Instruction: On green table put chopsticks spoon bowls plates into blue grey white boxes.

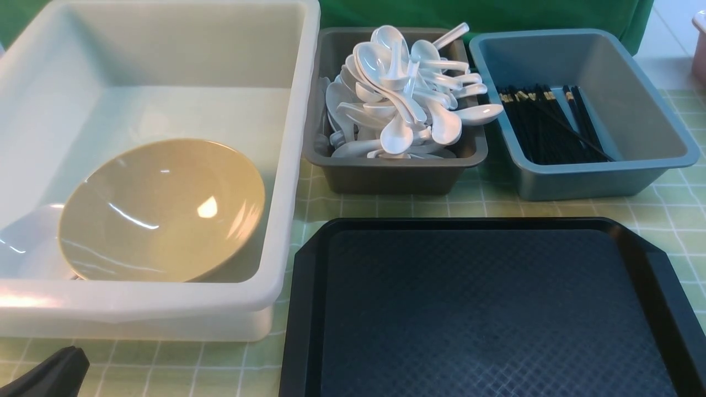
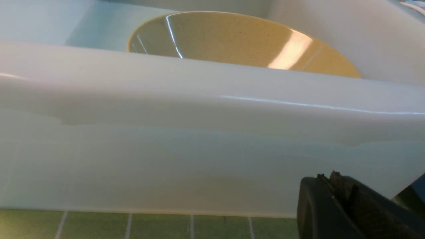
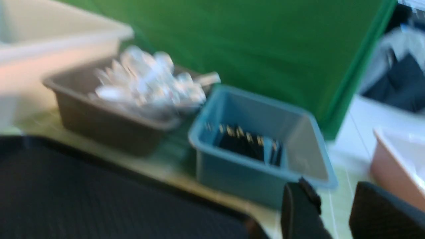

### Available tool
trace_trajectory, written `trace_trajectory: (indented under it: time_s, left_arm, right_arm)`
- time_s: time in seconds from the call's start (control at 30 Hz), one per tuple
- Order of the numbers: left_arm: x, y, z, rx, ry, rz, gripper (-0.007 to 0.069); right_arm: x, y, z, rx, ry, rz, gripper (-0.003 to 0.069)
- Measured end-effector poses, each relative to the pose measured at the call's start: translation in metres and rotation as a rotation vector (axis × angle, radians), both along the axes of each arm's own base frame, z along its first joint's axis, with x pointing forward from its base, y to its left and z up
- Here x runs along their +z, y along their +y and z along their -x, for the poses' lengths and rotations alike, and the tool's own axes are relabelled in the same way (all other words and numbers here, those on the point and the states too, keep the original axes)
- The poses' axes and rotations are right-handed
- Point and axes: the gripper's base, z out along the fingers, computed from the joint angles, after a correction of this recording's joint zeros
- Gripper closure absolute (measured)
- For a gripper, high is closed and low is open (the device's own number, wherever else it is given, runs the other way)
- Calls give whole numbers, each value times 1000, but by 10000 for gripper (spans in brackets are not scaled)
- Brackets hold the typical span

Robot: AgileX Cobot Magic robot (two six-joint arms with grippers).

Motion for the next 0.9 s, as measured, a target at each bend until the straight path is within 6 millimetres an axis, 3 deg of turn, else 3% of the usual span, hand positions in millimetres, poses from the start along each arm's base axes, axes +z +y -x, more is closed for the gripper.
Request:
trace_trajectory:
  time_s: [0.27,0.47,0.9]
  left_arm:
    - [0,0,0,0,0,0,626]
    - [0,0,0,1,0,4,626]
    - [0,0,0,2,1,7,626]
  right_arm:
    - [-54,-6,-13,-128,179,-27,423]
    - [-82,-8,-15,-172,275,-29,423]
    - [-85,-8,-17,-174,251,-30,423]
